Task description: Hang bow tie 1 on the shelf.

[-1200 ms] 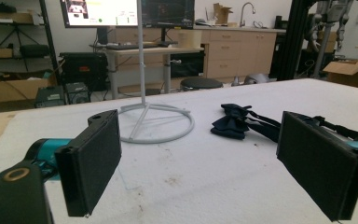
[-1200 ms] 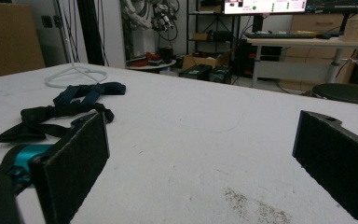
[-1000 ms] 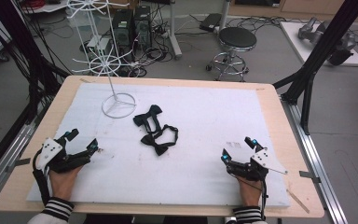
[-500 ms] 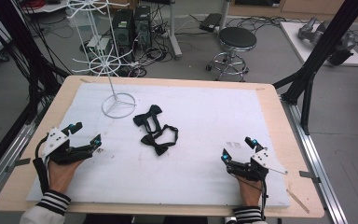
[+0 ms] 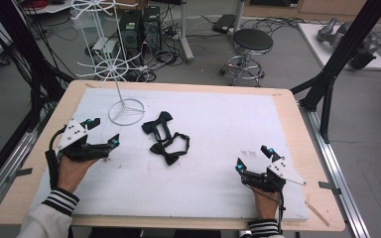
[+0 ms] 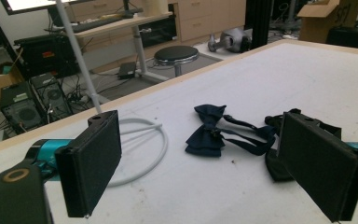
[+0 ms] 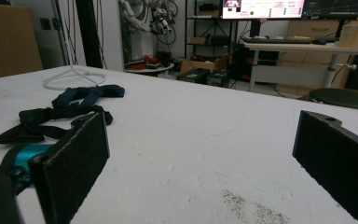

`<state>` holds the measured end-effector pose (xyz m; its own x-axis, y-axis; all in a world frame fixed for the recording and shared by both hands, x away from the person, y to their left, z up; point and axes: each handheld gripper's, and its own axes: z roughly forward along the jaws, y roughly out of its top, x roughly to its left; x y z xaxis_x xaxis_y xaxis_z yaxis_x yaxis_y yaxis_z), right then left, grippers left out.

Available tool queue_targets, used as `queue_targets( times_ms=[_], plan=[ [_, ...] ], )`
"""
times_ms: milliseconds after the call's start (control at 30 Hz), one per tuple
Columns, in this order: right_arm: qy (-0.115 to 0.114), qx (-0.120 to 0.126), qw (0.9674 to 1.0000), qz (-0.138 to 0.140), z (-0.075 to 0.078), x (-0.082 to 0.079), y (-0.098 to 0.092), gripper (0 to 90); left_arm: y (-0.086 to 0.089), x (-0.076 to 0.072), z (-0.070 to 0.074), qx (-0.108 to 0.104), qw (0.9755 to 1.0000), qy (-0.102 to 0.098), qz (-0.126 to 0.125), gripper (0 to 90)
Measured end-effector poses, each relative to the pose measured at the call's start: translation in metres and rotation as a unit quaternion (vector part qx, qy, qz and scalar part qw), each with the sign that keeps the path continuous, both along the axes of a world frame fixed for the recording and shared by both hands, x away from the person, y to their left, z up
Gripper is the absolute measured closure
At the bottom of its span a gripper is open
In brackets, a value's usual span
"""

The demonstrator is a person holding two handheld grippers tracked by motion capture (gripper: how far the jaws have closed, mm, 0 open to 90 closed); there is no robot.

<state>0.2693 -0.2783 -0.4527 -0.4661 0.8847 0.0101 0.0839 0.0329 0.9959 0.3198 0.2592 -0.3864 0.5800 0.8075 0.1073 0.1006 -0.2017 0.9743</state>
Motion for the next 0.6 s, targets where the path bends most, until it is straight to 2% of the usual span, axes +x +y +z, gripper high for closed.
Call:
queue_targets(
  times_ms=[333,600],
  plan=[
    [-0.001,0.000,1.0000,0.000,0.000,0.000,0.000,2.9,-0.016,0.011,0.011,0.010,0.9997,0.011,-0.018,14.2],
    [-0.002,0.000,1.0000,-0.002,0.000,0.000,0.000,2.9,-0.029,0.022,0.015,0.028,0.9988,0.026,-0.029,14.2]
  ],
)
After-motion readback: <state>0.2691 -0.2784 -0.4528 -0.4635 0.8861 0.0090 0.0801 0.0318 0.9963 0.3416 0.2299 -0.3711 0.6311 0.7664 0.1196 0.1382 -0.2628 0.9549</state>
